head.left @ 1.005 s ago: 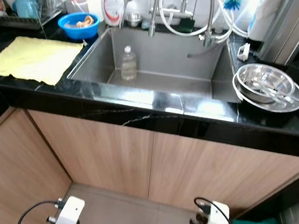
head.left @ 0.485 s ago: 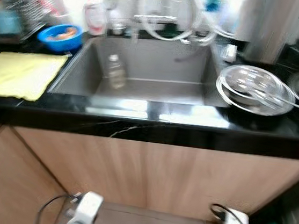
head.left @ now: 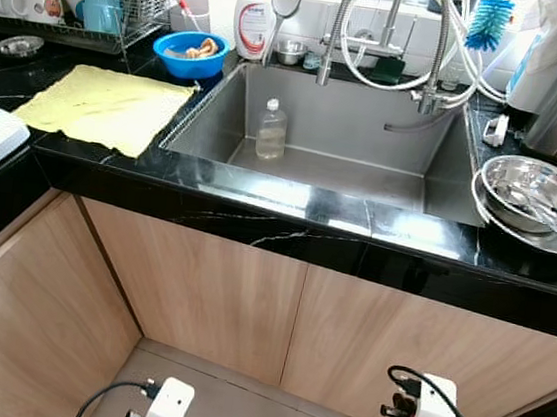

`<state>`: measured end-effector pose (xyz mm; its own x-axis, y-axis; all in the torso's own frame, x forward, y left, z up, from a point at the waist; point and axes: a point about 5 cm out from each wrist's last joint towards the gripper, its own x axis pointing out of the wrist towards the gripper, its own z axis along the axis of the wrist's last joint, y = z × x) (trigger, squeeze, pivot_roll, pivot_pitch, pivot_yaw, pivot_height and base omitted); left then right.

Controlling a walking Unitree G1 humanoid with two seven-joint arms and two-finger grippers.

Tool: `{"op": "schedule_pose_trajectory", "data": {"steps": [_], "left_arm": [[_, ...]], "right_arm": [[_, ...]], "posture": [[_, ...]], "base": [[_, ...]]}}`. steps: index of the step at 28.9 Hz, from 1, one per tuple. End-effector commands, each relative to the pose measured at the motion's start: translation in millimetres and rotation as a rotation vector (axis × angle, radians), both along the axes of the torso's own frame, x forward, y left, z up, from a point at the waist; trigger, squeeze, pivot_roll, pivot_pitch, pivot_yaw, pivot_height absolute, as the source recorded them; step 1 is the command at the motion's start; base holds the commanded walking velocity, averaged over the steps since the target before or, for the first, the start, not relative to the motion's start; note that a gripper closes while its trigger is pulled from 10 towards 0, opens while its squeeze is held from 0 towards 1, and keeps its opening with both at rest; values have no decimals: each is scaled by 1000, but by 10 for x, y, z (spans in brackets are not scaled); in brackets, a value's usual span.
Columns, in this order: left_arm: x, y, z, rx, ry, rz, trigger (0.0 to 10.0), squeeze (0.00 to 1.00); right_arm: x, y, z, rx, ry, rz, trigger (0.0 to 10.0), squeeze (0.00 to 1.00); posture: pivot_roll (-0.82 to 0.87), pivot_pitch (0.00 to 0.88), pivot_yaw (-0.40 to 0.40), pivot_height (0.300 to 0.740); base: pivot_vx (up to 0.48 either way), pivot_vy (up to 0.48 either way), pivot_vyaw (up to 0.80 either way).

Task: Kitchen organization

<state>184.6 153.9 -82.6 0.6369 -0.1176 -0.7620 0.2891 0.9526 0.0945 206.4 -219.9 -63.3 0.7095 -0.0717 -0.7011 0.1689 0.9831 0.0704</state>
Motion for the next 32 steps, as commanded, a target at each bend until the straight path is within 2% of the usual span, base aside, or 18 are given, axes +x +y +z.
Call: {"op": "schedule_pose_trajectory", "data": {"steps": [1,7,12,17,21,32], "left_arm": [[57,92,35,24,-20,-3,10000,0],[97,159,59,24,-29,20,10000,0],[119,150,69,22,-26,-3,10000,0],[118,177,69,27,-20,-3,10000,0],[113,260,72,39,-15,18,10000,0],[35,320,40,41,4,34,10000,0]], "right_arm": [[69,120,12,15,-6,27,10000,0],[97,201,11,26,-7,30,10000,0],[23,127,-25,35,21,-37,10000,0],[-36,134,-62,34,42,-43,10000,0],[-80,160,-92,40,61,-45,10000,0],[-46,184,-76,41,48,-28,10000,0]], "posture": [[-194,0,4,731],[-213,0,22,731],[-237,0,58,731],[-231,0,58,731],[-226,0,55,731],[-218,0,46,731]], "base": [[326,0,0],[324,0,0],[0,0,0],[0,0,-629],[0,0,-609],[0,0,-441]]}}
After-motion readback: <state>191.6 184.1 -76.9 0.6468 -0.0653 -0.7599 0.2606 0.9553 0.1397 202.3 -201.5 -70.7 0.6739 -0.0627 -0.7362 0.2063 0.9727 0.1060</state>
